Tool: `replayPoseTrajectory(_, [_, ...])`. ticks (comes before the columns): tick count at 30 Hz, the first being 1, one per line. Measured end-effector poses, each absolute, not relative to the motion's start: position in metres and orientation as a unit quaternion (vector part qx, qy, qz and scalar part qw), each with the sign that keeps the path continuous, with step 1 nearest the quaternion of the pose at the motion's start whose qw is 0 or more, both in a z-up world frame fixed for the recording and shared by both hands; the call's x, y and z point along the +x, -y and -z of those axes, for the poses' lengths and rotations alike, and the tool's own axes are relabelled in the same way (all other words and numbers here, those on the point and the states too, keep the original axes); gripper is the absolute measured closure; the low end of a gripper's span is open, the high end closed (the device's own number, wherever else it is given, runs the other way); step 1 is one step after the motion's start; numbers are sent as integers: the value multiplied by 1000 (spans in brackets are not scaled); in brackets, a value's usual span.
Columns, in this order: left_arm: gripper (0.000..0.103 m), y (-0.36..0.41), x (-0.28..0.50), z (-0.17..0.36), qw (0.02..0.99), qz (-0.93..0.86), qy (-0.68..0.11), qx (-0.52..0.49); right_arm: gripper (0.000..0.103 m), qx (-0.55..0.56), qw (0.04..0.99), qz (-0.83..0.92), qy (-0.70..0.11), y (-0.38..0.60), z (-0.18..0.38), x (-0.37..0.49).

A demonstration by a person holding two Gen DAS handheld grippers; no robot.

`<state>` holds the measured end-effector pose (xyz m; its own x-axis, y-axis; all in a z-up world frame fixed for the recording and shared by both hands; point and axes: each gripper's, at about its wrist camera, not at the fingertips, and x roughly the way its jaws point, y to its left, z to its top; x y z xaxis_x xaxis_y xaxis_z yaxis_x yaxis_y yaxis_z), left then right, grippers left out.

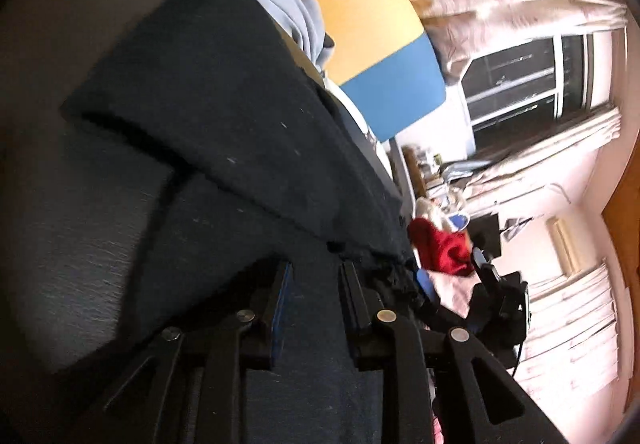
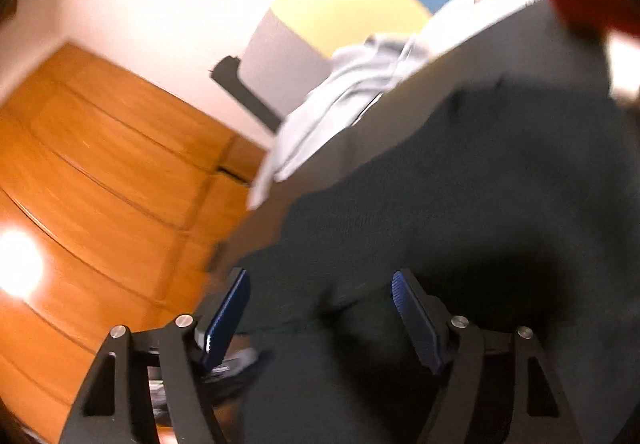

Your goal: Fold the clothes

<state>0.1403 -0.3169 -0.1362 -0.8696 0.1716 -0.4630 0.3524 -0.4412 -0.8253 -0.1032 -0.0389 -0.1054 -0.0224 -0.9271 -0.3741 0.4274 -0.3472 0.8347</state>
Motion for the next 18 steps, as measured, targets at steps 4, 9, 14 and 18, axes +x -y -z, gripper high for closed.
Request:
replayPoseTrajectory(4, [83, 313, 140, 137, 56, 826, -502, 250, 28, 508, 498, 635, 303, 56, 117, -96])
replayPoseTrajectory(9, [83, 311, 141, 136, 52, 835, -492, 241, 28, 533, 462, 638, 309, 72, 126, -96])
replayPoseTrajectory(14, [83, 318, 147, 141, 32, 830, -514, 217, 29, 511, 433, 672, 315, 82, 122, -96])
replayPoseTrajectory(18, [82, 320, 147, 140, 24, 824, -523, 217, 92, 520, 389, 724, 232, 107, 125, -98])
